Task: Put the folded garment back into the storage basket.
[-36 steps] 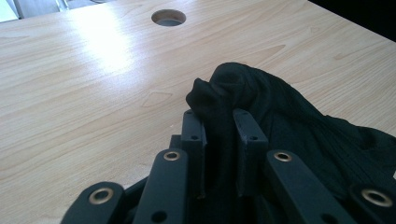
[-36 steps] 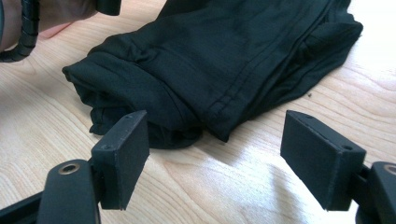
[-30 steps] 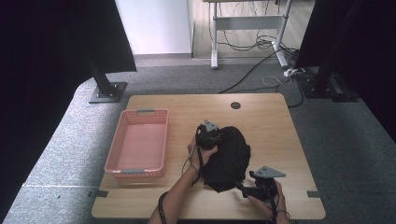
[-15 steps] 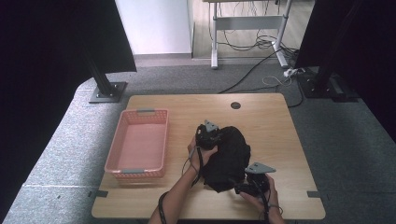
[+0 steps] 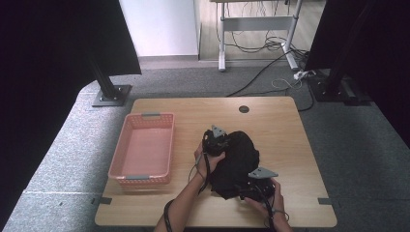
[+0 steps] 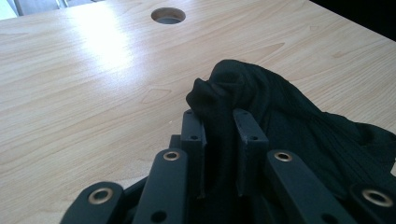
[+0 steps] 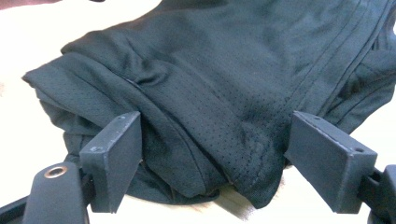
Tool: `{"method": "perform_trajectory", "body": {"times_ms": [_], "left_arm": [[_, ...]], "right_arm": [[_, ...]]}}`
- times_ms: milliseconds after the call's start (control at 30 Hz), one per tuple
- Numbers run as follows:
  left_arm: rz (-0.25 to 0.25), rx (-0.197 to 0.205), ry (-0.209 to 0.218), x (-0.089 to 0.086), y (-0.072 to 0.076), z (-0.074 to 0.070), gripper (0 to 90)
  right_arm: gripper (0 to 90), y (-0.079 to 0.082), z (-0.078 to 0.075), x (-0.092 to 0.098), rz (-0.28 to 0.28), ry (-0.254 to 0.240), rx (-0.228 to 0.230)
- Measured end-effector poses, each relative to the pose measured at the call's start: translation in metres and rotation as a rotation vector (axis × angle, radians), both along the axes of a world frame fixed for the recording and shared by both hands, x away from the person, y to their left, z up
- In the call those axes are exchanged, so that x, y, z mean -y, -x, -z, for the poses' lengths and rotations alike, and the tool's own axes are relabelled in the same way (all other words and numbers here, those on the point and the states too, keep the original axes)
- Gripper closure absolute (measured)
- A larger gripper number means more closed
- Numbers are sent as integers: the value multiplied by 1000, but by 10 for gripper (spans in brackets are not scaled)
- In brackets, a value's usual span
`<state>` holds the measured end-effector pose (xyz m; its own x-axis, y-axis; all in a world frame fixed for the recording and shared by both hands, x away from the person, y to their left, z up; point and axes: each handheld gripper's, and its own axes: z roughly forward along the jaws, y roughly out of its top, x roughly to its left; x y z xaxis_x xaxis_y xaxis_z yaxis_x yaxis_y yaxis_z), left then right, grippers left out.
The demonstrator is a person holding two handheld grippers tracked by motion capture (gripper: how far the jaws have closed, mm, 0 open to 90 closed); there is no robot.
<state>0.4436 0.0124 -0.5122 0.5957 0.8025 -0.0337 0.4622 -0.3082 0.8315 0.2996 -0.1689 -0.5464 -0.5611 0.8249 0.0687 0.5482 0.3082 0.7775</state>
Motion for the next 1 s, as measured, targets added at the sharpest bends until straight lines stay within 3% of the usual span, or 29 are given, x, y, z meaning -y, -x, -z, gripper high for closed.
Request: {"method": "perform_trajectory", "body": {"times_ms": [200,567,833,1000], "left_arm": [[2,-3,2,-1,0,-1,762],[6,1,-6,-1,1,-1,762],[3,2,-14,1,2,-1,761],[6,3,-18,5,2,-1,762]], "right_arm": [[188,1,10,-6,3,24,-9],[230,3,11,-9,14,48,3],[516,5,10,-7,8,32,27],[635,6,10,-7,-2,30,35]]}}
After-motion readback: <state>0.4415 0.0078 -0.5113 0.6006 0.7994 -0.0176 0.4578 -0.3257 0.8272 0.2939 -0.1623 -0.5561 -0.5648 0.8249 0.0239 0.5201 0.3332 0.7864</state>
